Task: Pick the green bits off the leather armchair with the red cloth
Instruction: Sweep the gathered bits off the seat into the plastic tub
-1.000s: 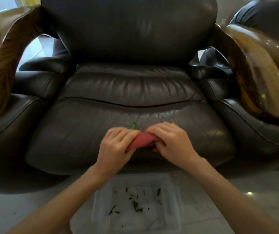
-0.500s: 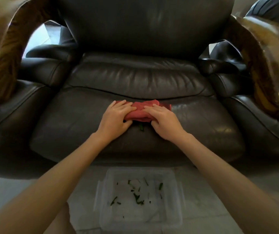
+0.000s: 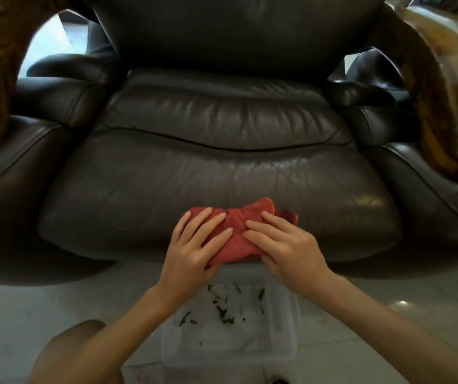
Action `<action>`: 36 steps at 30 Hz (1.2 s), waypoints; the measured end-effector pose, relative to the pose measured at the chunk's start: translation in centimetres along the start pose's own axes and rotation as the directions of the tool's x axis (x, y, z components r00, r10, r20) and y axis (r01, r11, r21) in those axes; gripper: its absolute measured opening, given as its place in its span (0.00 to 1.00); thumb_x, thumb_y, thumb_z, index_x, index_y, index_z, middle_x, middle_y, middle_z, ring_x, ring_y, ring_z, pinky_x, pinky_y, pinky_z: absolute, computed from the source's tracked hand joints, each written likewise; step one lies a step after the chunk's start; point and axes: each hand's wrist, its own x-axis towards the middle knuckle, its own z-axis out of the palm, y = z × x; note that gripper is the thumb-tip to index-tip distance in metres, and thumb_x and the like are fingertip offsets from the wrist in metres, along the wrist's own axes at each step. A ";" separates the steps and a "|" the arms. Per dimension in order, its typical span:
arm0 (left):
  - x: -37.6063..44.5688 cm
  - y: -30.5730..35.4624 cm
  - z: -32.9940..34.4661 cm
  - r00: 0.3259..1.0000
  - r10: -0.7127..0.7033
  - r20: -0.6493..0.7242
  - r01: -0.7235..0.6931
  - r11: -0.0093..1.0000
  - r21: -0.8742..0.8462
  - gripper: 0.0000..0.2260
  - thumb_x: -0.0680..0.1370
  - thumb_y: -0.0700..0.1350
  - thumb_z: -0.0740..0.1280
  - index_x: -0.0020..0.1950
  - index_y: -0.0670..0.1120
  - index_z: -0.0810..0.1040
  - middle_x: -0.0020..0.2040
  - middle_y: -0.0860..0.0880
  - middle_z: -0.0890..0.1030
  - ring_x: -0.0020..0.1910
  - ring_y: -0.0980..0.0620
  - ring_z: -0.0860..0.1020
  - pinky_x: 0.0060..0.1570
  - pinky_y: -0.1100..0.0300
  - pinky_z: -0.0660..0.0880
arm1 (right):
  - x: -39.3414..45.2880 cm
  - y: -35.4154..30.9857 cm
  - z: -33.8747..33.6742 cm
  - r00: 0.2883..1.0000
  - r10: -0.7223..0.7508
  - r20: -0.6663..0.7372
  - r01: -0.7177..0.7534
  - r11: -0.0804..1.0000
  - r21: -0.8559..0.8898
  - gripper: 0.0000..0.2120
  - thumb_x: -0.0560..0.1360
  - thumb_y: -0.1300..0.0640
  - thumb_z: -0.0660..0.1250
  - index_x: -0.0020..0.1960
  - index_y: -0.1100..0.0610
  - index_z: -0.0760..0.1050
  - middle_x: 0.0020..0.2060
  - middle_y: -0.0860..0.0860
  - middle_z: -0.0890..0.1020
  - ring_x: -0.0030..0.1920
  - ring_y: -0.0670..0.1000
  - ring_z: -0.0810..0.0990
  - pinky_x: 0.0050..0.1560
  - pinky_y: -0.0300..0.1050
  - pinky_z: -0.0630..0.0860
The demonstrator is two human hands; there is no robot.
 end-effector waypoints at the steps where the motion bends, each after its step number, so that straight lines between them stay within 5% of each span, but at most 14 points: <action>1: -0.5 0.2 0.1 1.000 0.002 -0.004 -0.002 1.000 -0.008 0.16 0.75 0.50 0.65 0.59 0.46 0.80 0.63 0.43 0.77 0.67 0.45 0.67 0.66 0.42 0.62 | -0.5 -0.1 0.2 1.000 -0.019 -0.010 0.019 1.000 -0.024 0.13 0.67 0.61 0.72 0.52 0.55 0.81 0.53 0.52 0.84 0.55 0.60 0.81 0.48 0.53 0.81; 12: -4.1 1.1 1.9 0.999 0.053 -0.003 -0.053 0.998 -0.039 0.14 0.75 0.50 0.66 0.58 0.46 0.80 0.65 0.45 0.74 0.68 0.45 0.67 0.68 0.43 0.61 | -3.4 -0.2 2.5 0.991 -0.130 -0.027 0.128 0.989 -0.068 0.07 0.73 0.58 0.67 0.51 0.53 0.79 0.49 0.48 0.84 0.52 0.53 0.79 0.44 0.43 0.78; 19: -6.9 1.0 3.9 0.988 0.076 0.132 -0.069 0.996 -0.060 0.16 0.73 0.49 0.67 0.59 0.46 0.79 0.63 0.45 0.77 0.67 0.46 0.68 0.68 0.46 0.62 | -5.0 0.3 4.7 0.964 -0.125 0.233 0.119 0.992 0.043 0.15 0.68 0.60 0.71 0.54 0.53 0.78 0.50 0.48 0.83 0.50 0.52 0.81 0.32 0.44 0.80; 23: -8.3 0.9 5.5 0.947 0.024 0.320 0.034 0.984 -0.174 0.17 0.70 0.47 0.71 0.57 0.44 0.79 0.54 0.45 0.82 0.55 0.45 0.79 0.56 0.51 0.75 | -6.3 0.9 7.3 0.904 -0.043 0.425 0.004 0.996 0.093 0.18 0.72 0.57 0.66 0.62 0.49 0.72 0.56 0.49 0.81 0.55 0.53 0.78 0.44 0.49 0.79; 25: -8.7 0.8 6.4 0.881 -0.048 0.470 0.200 0.939 -0.279 0.16 0.70 0.44 0.72 0.58 0.46 0.79 0.51 0.47 0.83 0.49 0.49 0.80 0.50 0.56 0.77 | -6.9 1.5 9.1 0.847 0.025 0.531 -0.134 0.977 0.166 0.18 0.73 0.58 0.63 0.62 0.49 0.70 0.56 0.50 0.80 0.55 0.53 0.77 0.46 0.48 0.76; 28: -9.3 0.4 8.1 0.752 -0.211 0.624 0.518 0.775 -0.361 0.13 0.71 0.41 0.68 0.55 0.51 0.76 0.42 0.54 0.82 0.37 0.63 0.78 0.38 0.64 0.75 | -7.2 2.6 11.4 0.740 0.203 0.641 -0.506 0.795 0.334 0.16 0.68 0.62 0.65 0.56 0.54 0.70 0.46 0.52 0.79 0.45 0.53 0.78 0.43 0.46 0.73; 30: -10.0 0.2 9.6 0.674 -0.356 0.648 0.678 0.646 -0.351 0.10 0.71 0.40 0.68 0.49 0.50 0.73 0.37 0.53 0.80 0.34 0.62 0.77 0.35 0.67 0.73 | -7.7 3.5 13.1 0.693 0.309 0.651 -0.662 0.630 0.406 0.14 0.67 0.65 0.67 0.51 0.57 0.71 0.42 0.54 0.79 0.43 0.54 0.79 0.41 0.45 0.73; 36: -12.3 -1.1 14.3 0.391 -0.623 0.678 0.909 0.377 -0.178 0.07 0.71 0.39 0.71 0.39 0.48 0.74 0.36 0.54 0.78 0.35 0.61 0.75 0.32 0.78 0.67 | -10.7 4.4 19.3 0.434 0.504 0.747 -0.894 0.138 0.426 0.10 0.68 0.66 0.68 0.49 0.61 0.76 0.44 0.55 0.80 0.47 0.54 0.79 0.49 0.46 0.75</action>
